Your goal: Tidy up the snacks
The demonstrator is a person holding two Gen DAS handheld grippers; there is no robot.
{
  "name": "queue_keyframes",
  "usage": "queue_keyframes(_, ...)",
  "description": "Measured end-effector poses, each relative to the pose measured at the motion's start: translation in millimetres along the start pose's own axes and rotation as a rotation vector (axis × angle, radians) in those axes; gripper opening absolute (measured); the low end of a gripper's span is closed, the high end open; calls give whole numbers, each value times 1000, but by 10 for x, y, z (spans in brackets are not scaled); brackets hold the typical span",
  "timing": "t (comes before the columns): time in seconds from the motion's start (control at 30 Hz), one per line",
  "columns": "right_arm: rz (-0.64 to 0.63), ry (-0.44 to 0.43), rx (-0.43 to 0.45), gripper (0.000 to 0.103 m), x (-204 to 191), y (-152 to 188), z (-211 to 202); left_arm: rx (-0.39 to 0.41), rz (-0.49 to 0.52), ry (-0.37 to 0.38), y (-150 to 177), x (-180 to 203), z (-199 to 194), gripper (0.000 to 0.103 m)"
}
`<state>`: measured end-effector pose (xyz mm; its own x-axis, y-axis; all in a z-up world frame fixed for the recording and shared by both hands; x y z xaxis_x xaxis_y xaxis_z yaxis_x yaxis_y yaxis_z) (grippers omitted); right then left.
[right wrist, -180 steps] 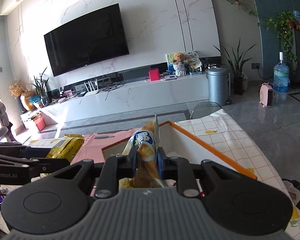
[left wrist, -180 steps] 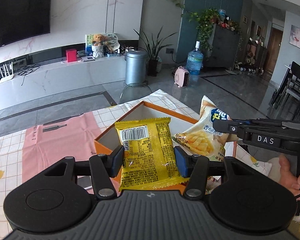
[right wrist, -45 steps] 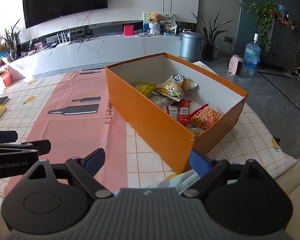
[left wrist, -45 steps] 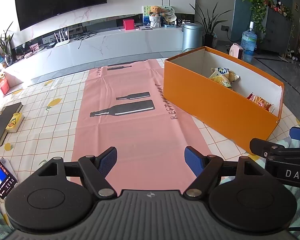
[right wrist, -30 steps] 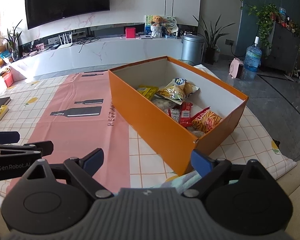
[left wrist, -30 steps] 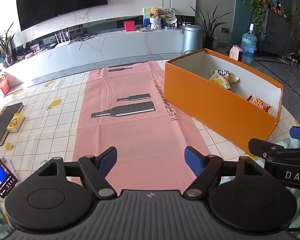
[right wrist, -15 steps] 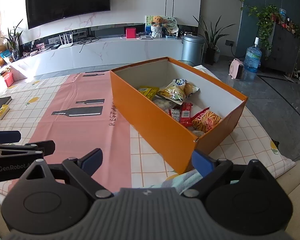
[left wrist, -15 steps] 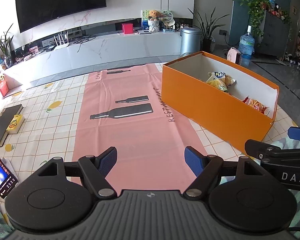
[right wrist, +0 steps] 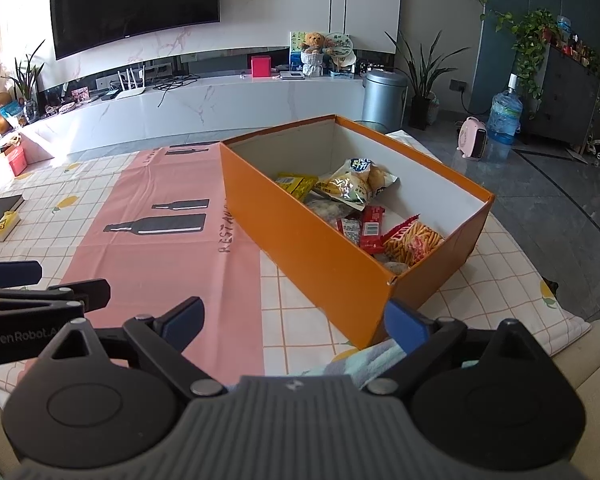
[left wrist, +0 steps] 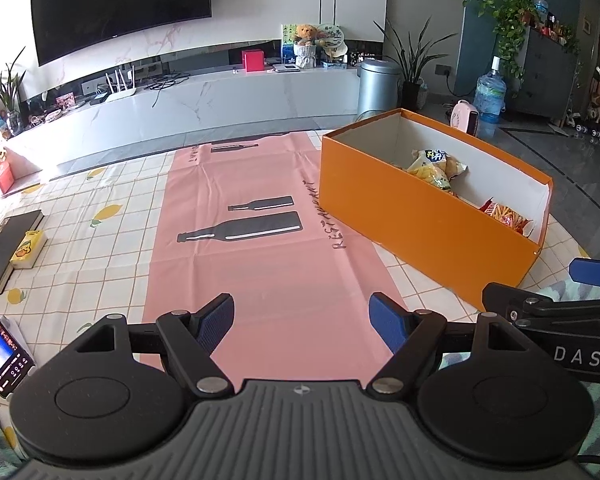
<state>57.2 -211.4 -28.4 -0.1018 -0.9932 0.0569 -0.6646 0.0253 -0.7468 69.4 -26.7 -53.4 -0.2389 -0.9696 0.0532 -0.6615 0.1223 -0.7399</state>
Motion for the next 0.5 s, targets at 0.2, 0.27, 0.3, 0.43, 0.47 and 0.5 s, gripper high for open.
queue_keyframes(0.2,2,-2,7,94,-7,2,-35,11,11,2,-9,22,-61,90)
queue_keyframes(0.27,2,-3,4,94,-15,11,-40,16,10,6,-5,23,-81,90)
queue_keyframes(0.3,3,-4,2,94,-19,14,-44,19,7,8,-2,15,-96,90)
queue_keyframes(0.43,3,-10,5,95,-23,18,-73,32,7,9,-3,10,-136,90)
queue_keyframes(0.47,3,-10,6,95,-24,16,-76,33,10,8,-8,15,-142,90)
queue_keyframes(0.5,3,-11,7,95,-22,12,-77,34,12,6,-12,20,-150,90)
Point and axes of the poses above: each gripper's, at about its wrist camera, not at the fingertips, and z roughly the way its jaws point, x to its right, y to its underside, the point moved 6 cm from there along z, roughly the way its jaws point, and after that the axes turned 4 degrees about y, right-handed, at the moved point
